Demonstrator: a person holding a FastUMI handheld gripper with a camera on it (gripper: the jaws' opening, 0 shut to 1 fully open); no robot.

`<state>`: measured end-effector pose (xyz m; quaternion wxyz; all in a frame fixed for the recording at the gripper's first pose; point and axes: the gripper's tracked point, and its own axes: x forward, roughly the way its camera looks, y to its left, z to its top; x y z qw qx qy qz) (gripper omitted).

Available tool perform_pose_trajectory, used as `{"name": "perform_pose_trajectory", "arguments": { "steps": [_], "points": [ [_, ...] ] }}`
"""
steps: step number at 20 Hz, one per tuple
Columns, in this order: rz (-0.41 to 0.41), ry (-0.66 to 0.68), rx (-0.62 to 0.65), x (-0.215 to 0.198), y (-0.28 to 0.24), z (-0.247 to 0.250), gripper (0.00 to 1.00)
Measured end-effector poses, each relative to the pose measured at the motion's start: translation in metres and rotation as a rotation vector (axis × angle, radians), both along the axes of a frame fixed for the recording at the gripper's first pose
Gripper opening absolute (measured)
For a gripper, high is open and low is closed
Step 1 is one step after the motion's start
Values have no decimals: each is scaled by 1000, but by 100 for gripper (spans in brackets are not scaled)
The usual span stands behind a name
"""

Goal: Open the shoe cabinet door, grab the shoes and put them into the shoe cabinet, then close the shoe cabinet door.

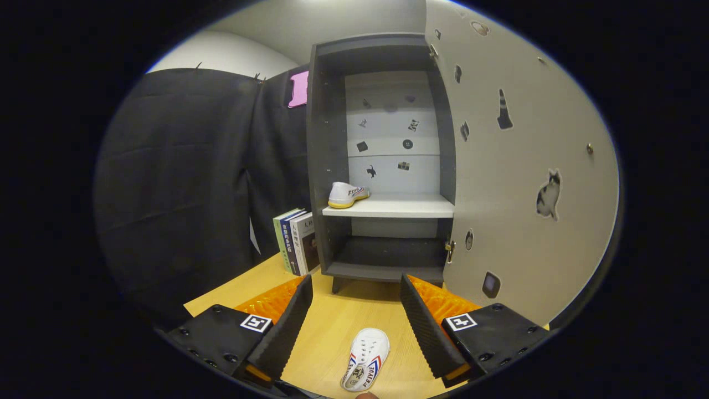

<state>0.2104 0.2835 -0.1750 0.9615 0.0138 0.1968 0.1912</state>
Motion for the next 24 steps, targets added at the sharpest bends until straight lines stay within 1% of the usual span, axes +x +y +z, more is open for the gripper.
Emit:
{"name": "perform_pose_trajectory", "arguments": {
  "steps": [8, 13, 16, 17, 18, 24],
  "points": [
    [-4, 208, -58, 6, 7, -111, 98],
    [10, 356, -95, -6, 13, -173, 98],
    [38, 417, -115, -13, 18, -199, 97],
    [41, 431, -126, -15, 18, -206, 93],
    [44, 452, -137, -16, 20, -216, 92],
    [69, 557, -194, -27, 28, -253, 92]
  ]
}}
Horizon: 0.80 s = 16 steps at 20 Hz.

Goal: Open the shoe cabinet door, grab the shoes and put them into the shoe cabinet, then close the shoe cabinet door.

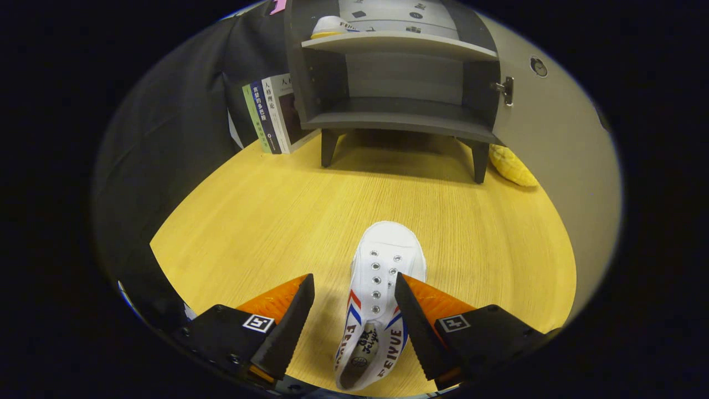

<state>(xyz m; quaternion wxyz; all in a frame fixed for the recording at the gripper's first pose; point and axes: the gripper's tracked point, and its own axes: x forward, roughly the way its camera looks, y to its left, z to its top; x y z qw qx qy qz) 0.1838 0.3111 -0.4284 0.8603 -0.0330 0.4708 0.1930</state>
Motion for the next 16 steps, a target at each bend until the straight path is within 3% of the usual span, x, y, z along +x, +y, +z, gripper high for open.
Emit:
{"name": "perform_pose_trajectory", "arguments": {
  "steps": [1, 8, 11, 13, 16],
  "points": [
    [4, 6, -16, 0, -1, -4, 92],
    [9, 47, -187, -4, -10, -26, 61],
    [115, 54, -292, -11, -7, -28, 41],
    [97, 29, -322, -10, -7, -31, 27],
    [77, 56, -263, -11, -1, -32, 27]
  ]
}}
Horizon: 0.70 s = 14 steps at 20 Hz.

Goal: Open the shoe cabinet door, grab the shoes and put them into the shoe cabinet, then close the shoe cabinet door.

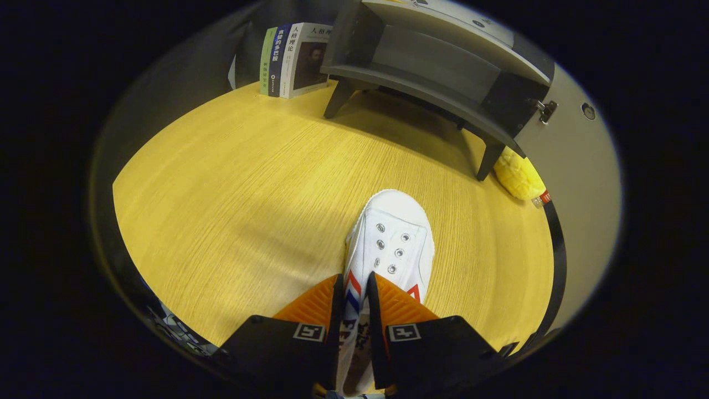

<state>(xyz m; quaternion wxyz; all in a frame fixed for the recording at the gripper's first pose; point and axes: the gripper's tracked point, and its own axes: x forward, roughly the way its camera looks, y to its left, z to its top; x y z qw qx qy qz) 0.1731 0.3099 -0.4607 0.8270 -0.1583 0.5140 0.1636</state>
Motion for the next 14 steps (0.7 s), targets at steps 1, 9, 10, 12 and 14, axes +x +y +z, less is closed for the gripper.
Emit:
{"name": "perform_pose_trajectory", "arguments": {
  "steps": [1, 9, 10, 12, 14],
  "points": [
    [-24, 41, 35, -3, 0, 0, 15],
    [-142, 28, 351, 7, 9, 19, 2],
    [-118, 13, 366, 8, 8, 26, 2],
    [-44, -13, 341, 10, 9, 29, 2],
    [-37, -54, 353, 14, 10, 35, 2]
  ]
}}
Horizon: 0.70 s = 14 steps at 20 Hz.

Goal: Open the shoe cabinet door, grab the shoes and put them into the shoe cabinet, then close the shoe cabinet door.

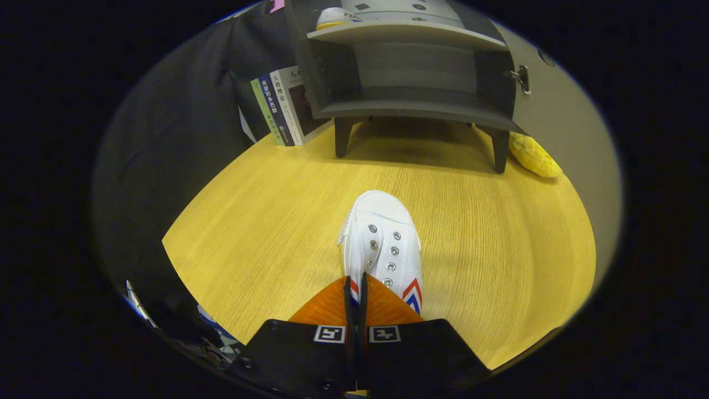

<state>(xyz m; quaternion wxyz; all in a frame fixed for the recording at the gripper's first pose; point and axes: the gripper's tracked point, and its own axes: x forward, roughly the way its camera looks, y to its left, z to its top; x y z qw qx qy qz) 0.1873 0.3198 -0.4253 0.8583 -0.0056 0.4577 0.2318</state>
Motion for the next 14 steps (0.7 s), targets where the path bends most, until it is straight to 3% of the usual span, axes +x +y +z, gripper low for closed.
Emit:
{"name": "perform_pose_trajectory", "arguments": {
  "steps": [5, 14],
  "points": [
    [-77, -58, 70, 20, 4, 35, 2],
    [-176, -220, 199, 89, -2, 143, 2]
  ]
}}
